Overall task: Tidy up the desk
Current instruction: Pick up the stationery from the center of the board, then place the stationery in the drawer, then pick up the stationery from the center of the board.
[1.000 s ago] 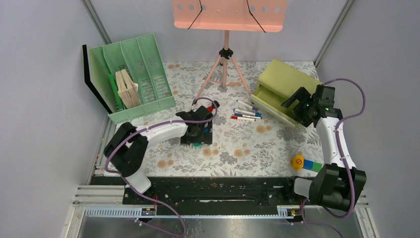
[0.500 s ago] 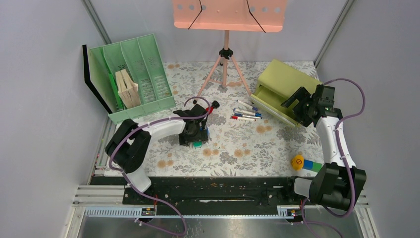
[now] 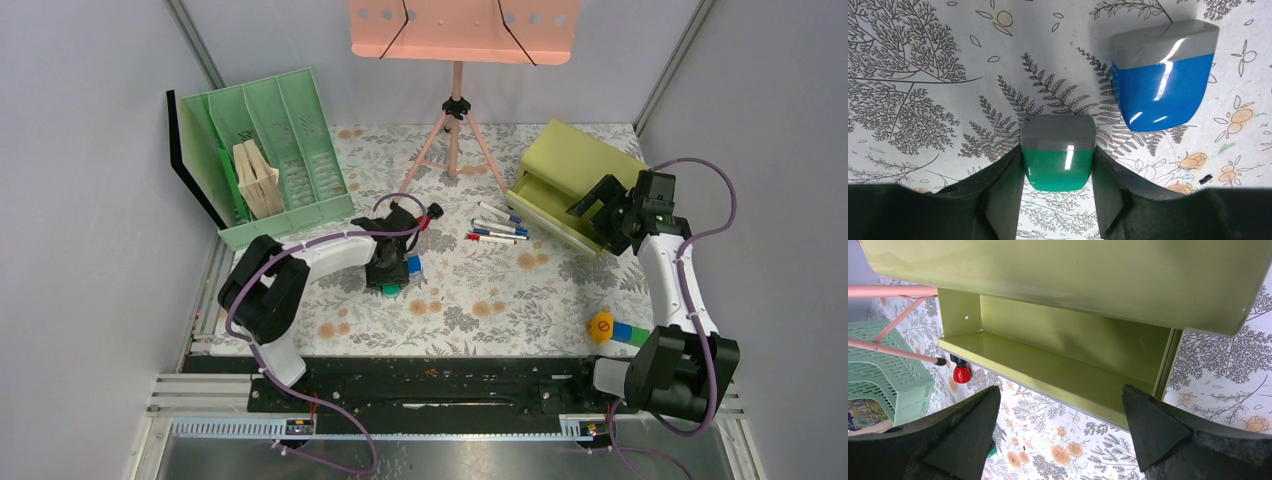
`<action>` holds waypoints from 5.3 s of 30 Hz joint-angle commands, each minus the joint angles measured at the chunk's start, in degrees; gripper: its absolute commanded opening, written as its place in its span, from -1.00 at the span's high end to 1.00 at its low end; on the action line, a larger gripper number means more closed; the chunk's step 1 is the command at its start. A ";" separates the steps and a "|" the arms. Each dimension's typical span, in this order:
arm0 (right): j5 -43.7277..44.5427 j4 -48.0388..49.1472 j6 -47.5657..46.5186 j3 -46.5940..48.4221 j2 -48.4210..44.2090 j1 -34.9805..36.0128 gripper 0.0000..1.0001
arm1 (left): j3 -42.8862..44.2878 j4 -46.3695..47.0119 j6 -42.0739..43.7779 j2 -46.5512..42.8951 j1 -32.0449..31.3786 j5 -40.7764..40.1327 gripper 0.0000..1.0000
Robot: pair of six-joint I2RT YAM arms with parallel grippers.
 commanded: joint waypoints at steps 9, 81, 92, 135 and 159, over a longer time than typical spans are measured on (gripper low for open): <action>-3.19 -0.09 1.53 2.31 1.42 -0.10 -0.99 | -1.93 0.27 4.30 -9.27 0.35 -3.00 0.46; 5.33 -9.80 -2.49 12.47 -4.40 -0.10 -0.99 | 54.56 40.27 -24.16 29.25 -7.14 35.60 0.90; 5.61 -9.72 -2.63 11.60 -4.59 -0.10 -0.99 | 57.90 35.04 -28.45 32.41 -7.13 29.69 0.60; 2.56 -7.72 -1.87 9.26 -3.64 -0.10 -0.99 | 26.00 26.89 -7.38 5.23 -6.58 24.30 -0.98; 1.23 -6.99 -0.30 7.94 -3.65 -0.10 -0.99 | 17.10 -13.16 -0.73 2.70 -5.12 -8.14 -0.98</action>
